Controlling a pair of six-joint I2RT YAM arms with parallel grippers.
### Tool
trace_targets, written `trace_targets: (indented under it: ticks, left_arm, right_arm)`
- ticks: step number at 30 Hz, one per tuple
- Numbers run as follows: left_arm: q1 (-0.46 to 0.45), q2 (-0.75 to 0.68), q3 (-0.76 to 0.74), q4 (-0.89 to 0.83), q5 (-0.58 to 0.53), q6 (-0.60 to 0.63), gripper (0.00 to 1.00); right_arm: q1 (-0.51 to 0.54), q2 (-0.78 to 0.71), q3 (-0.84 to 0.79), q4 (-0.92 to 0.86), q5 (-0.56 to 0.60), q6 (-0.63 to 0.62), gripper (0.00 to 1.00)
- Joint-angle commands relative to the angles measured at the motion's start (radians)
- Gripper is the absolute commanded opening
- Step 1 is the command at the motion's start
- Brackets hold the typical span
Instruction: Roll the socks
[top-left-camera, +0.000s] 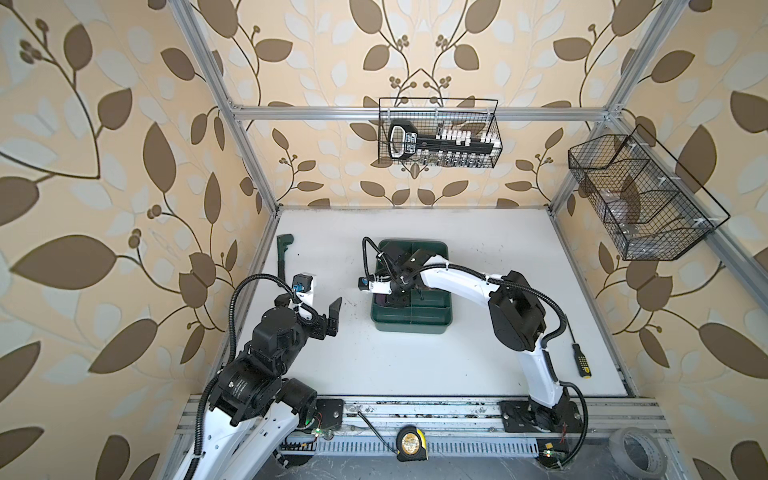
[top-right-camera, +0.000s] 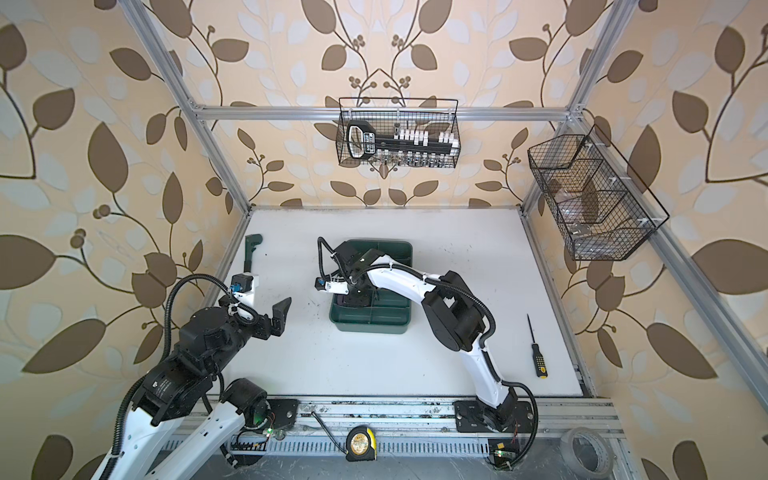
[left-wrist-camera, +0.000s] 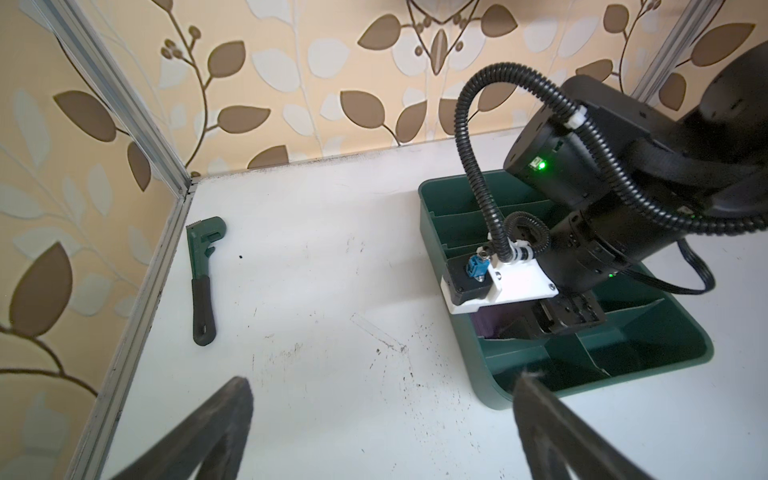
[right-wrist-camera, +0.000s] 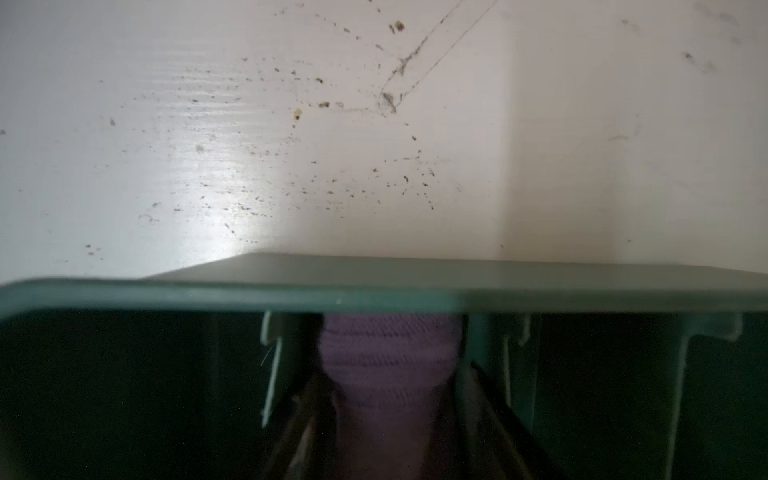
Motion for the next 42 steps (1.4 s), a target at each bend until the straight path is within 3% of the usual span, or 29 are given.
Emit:
trace_targets:
  ticks: [1, 10, 16, 22, 28, 31, 33, 36, 38, 42]
  left_arm:
    - [-0.011, 0.023, 0.011, 0.016, -0.026, -0.015, 0.99]
    - [-0.011, 0.033, 0.021, 0.018, -0.028, -0.009, 0.99]
    - [-0.011, 0.050, 0.044, 0.023, -0.058, -0.039, 0.99]
    - [-0.009, 0.161, 0.063, 0.040, -0.152, -0.139, 0.99]
    - [0.038, 0.376, 0.055, 0.205, -0.197, -0.163, 0.99]
    - [0.091, 0.467, 0.044, 0.317, -0.231, -0.181, 0.99]
    - [0.140, 0.522, 0.035, 0.373, -0.248, -0.208, 0.99]
    - [0.228, 0.591, -0.029, 0.489, -0.220, -0.198, 0.99]
    - [0.273, 0.631, -0.076, 0.554, -0.261, -0.204, 0.99]
    - [0.355, 0.716, -0.162, 0.716, -0.214, -0.190, 0.99]
  right_arm:
    - [0.020, -0.020, -0.022, -0.090, -0.008, -0.033, 1.00]
    - [0.016, -0.136, -0.007, -0.142, -0.001, -0.071, 1.00]
    - [-0.036, -0.353, -0.071, -0.023, -0.010, -0.010, 1.00]
    - [-0.155, -0.758, -0.407, 0.372, 0.077, 0.185, 1.00]
    - [-0.399, -1.203, -0.954, 0.786, 0.220, 0.441, 1.00]
    - [-0.521, -1.359, -1.179, 0.892, 0.413, 0.595, 1.00]
    - [-0.578, -1.430, -1.312, 0.939, 0.533, 0.677, 1.00]
    - [-0.634, -1.466, -1.471, 1.030, 0.623, 0.733, 1.00]
    - [-0.645, -1.457, -1.536, 1.074, 0.675, 0.742, 1.00]
    - [-0.648, -1.396, -1.624, 1.176, 0.727, 0.745, 1.00]
